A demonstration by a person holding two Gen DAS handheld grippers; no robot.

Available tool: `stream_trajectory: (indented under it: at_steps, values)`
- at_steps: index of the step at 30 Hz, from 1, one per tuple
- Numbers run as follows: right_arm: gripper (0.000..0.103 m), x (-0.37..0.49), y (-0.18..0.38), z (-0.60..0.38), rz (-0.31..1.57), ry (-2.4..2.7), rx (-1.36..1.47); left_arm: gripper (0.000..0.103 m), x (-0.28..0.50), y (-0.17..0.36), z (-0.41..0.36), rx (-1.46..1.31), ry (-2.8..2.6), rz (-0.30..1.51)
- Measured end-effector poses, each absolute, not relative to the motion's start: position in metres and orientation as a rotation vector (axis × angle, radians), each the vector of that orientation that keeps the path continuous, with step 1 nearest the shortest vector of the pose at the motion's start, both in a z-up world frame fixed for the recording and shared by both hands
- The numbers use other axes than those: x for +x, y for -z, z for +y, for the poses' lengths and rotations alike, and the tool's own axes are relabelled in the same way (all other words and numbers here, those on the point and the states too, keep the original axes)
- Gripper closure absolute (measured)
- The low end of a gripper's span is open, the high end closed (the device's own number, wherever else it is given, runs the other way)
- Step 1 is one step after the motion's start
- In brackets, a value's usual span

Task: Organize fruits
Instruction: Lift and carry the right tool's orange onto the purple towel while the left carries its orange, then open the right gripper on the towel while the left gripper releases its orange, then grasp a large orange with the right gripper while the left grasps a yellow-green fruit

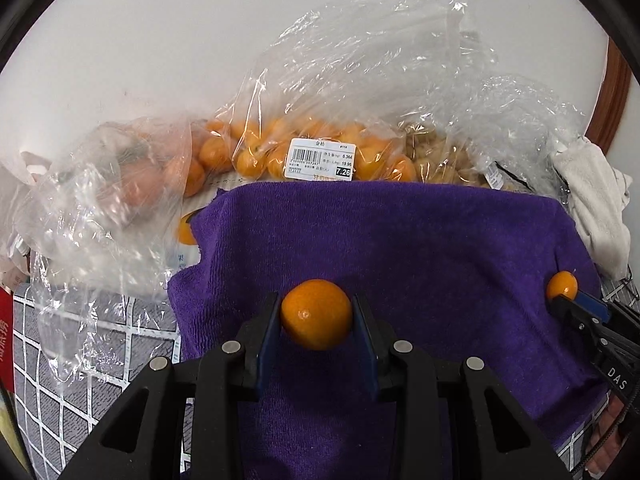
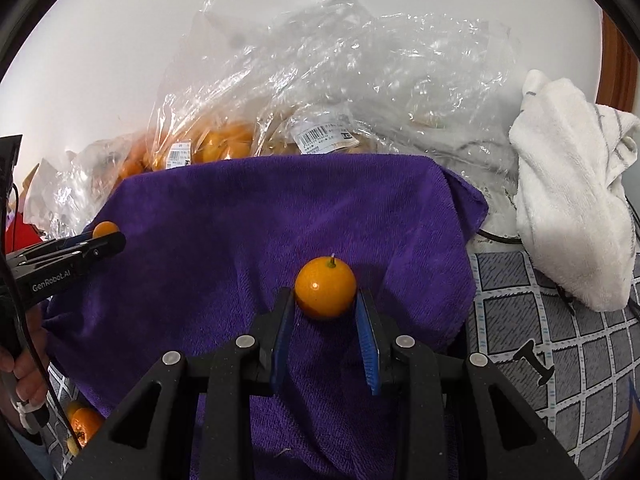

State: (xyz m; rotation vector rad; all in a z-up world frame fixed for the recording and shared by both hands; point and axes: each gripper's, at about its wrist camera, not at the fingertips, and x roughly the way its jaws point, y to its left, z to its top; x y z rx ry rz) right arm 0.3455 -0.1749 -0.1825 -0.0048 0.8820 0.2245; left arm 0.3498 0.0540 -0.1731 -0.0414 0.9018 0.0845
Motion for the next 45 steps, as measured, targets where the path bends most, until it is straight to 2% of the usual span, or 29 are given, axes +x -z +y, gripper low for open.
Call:
stream_trajectory:
  at_steps: [3, 6, 8, 11, 13, 24, 31, 43, 45]
  values:
    - [0.070, 0.342, 0.182, -0.175, 0.877, -0.227, 0.000, 0.070, 0.354, 0.177, 0.054, -0.040, -0.094, 0.930]
    - [0.056, 0.337, 0.179, -0.176, 0.863, -0.230, 0.006, 0.070, 0.355, 0.181, 0.055, -0.047, -0.090, 0.953]
    - [0.054, 0.331, 0.173, -0.176, 0.835, -0.222, -0.007, 0.070, 0.358, 0.182, 0.053, -0.039, -0.090, 0.965]
    - [0.050, 0.323, 0.161, -0.173, 0.784, -0.201, -0.038, 0.062, 0.357, 0.179, 0.051, -0.027, -0.113, 0.962]
    - [0.049, 0.316, 0.153, -0.172, 0.747, -0.200, -0.046, 0.058, 0.355, 0.172, 0.050, -0.034, -0.110, 0.945]
    - [0.050, 0.250, 0.111, -0.165, 0.673, -0.135, -0.059, 0.058, 0.320, 0.115, 0.051, -0.072, -0.072, 0.791]
    - [0.049, 0.206, 0.121, -0.161, 0.790, -0.200, -0.038, 0.058, 0.281, 0.081, 0.038, 0.005, -0.020, 0.729]
    - [0.050, 0.159, 0.177, -0.150, 0.889, -0.348, 0.004, 0.058, 0.186, 0.130, 0.071, -0.111, 0.046, 0.822]
    - [0.053, 0.159, 0.184, -0.143, 0.903, -0.347, -0.027, 0.058, 0.171, 0.137, 0.078, -0.139, 0.045, 0.826]
